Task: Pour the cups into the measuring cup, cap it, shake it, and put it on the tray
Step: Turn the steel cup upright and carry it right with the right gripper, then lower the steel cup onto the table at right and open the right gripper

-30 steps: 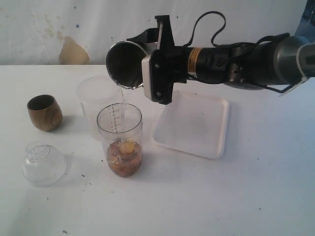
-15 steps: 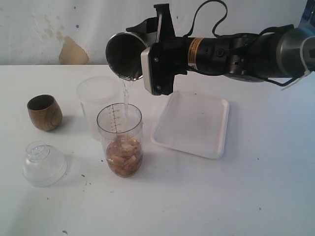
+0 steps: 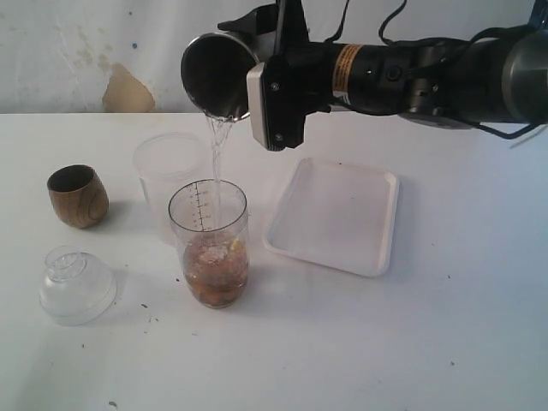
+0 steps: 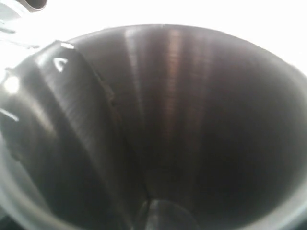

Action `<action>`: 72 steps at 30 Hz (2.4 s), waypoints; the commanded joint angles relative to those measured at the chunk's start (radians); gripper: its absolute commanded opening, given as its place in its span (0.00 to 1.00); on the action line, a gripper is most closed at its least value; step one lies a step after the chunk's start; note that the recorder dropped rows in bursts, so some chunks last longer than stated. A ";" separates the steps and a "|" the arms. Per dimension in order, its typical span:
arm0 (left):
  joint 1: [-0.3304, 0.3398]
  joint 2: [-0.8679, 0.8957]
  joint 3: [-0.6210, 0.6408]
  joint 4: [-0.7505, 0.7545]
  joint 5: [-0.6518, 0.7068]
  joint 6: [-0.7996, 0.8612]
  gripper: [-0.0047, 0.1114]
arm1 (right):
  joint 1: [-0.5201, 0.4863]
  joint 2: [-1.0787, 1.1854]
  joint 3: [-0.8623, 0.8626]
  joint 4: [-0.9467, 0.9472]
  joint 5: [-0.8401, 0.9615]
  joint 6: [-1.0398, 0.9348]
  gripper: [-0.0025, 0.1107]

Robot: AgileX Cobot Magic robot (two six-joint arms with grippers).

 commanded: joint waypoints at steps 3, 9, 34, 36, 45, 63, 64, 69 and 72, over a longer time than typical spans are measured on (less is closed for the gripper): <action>-0.002 -0.005 0.005 0.004 0.001 -0.004 0.04 | 0.000 -0.034 -0.011 0.025 -0.022 -0.004 0.02; -0.002 -0.005 0.005 0.004 0.001 -0.004 0.04 | 0.000 -0.033 -0.011 0.025 -0.027 0.085 0.02; -0.002 -0.005 0.005 0.004 0.001 -0.004 0.04 | -0.260 -0.056 -0.007 -0.207 -0.034 1.721 0.02; -0.002 -0.005 0.005 0.004 0.001 -0.004 0.04 | -0.345 -0.074 0.016 -0.265 -0.059 1.730 0.02; -0.002 -0.005 0.005 0.004 0.001 -0.004 0.04 | -0.604 -0.134 0.338 -0.037 -0.231 1.360 0.02; -0.002 -0.005 0.005 0.004 0.001 -0.004 0.04 | -0.651 0.100 0.446 0.136 -0.273 0.949 0.02; -0.002 -0.005 0.005 0.004 0.001 -0.004 0.04 | -0.651 0.107 0.446 0.144 -0.273 0.939 0.02; -0.002 -0.005 0.005 0.004 0.001 -0.004 0.04 | -0.651 0.141 0.446 0.214 -0.269 0.891 0.02; -0.002 -0.005 0.005 0.004 0.001 -0.004 0.04 | -0.651 0.158 0.446 0.220 -0.292 0.878 0.02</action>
